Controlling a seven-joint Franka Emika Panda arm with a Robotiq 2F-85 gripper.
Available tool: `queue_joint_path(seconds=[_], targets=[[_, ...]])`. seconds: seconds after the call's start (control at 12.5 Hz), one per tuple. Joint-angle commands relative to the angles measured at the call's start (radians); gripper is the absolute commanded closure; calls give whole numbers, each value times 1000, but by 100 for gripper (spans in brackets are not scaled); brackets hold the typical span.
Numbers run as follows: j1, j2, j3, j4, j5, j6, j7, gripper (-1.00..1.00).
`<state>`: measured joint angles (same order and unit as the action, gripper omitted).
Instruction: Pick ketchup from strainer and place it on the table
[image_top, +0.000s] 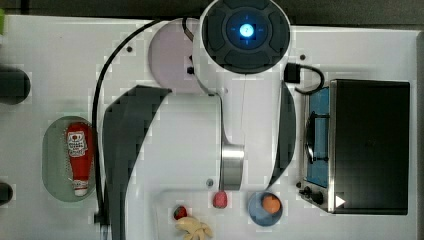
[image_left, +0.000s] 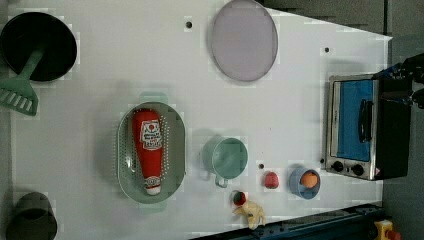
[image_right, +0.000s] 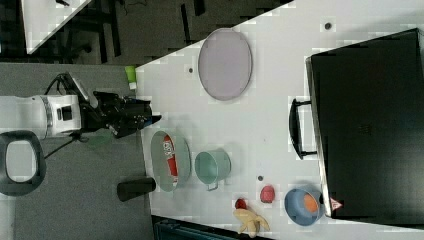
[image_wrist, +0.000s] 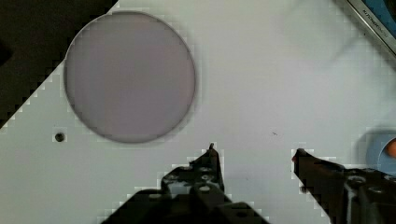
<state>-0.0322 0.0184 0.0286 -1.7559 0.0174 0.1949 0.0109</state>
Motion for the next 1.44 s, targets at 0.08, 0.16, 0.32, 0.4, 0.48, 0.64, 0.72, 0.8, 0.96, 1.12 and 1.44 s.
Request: queue_joint_path(seconds=[0.08,0.16,0.32,0.4,0.48,0.64,0.72,0.8,0.96,1.12,1.44], targets=[[-94,-240,103,-138,3,-161,55,-58],[-91,-236,116,-138,6,-152,55,-80],[-76,-221,167,-138,15,-112,55,-100],[-67,-210,205,-138,15,-84,55,-100],[-60,-196,249,-138,15,-58,55,-100],[-49,-161,347,-138,15,-15,55,-100],[-47,-141,396,-138,15,11,55,-100],[-45,-119,445,-138,15,36,55,-100],[-43,-66,541,-140,14,74,55,-100],[-41,-9,631,-149,14,106,55,-100],[-35,100,751,-231,-13,264,55,-100]])
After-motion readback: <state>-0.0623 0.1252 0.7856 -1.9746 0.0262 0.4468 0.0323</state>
